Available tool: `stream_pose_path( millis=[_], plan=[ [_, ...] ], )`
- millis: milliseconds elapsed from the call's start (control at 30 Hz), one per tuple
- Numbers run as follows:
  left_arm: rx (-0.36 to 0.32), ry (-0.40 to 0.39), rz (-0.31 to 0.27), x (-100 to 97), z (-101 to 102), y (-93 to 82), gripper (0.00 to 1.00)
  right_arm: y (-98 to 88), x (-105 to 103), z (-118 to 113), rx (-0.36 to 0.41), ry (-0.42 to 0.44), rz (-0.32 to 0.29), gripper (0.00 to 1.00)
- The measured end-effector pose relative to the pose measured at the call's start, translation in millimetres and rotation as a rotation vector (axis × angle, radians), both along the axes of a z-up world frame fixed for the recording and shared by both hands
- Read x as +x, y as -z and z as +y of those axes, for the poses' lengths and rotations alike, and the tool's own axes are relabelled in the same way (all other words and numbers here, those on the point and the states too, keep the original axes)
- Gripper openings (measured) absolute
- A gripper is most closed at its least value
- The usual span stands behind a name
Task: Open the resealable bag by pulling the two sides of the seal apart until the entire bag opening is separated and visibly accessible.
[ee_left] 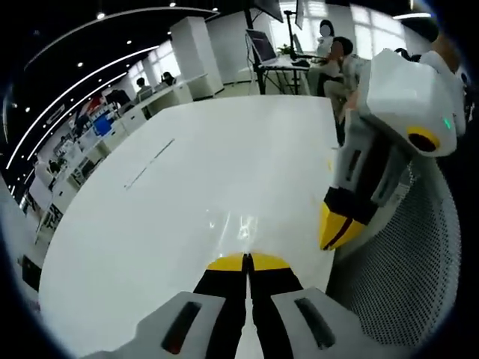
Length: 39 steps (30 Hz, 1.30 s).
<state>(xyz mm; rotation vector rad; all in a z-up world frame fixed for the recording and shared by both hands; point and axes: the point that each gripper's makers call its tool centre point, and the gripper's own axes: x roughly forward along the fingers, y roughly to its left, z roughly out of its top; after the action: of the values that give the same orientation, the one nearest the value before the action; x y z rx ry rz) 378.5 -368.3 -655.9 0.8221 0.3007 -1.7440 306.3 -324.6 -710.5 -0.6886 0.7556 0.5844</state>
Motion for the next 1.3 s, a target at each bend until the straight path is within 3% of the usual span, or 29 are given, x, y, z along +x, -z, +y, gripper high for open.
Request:
stream_pose_path(
  millis=[133, 233, 400, 500, 633, 733, 1133, 1300],
  plan=[
    [-0.039, -0.023, -0.003, 6.1, -7.2, -9.7, 0.0, -2.6, 5.5, -5.9, -0.001, 0.017, -0.009, 0.0],
    [-0.053, -0.009, -0.042, 10.6, -14.1, -13.5, 0.0, -6.0, 8.4, -8.8, 0.003, 0.026, -0.017, 0.0],
    [-0.086, 0.007, -0.059, 16.1, -26.7, -28.4, 0.0, -8.4, 12.6, -10.4, 0.009, 0.046, -0.028, 0.0],
    [-0.131, 0.02, -0.096, 16.0, -34.2, -40.7, 0.0, -15.8, 19.8, -14.1, 0.019, 0.078, -0.057, 0.0],
    [-0.204, 0.063, -0.188, 10.9, -40.7, -57.6, 0.0, -20.7, 25.8, -24.9, -0.008, 0.109, -0.075, 0.0],
    [-0.234, 0.077, -0.211, 7.0, -41.7, -65.1, 0.0, -22.3, 27.8, -28.7, -0.008, 0.125, -0.083, 0.0],
    [-0.267, 0.166, -0.271, -4.2, -43.2, -68.3, 0.0, -23.8, 26.4, -35.5, -0.012, 0.203, -0.098, 0.0],
    [-0.212, 0.219, -0.3, -6.0, -40.4, -52.9, 0.0, -20.7, 27.5, -37.9, 0.002, 0.236, -0.101, 0.02]
  ],
)
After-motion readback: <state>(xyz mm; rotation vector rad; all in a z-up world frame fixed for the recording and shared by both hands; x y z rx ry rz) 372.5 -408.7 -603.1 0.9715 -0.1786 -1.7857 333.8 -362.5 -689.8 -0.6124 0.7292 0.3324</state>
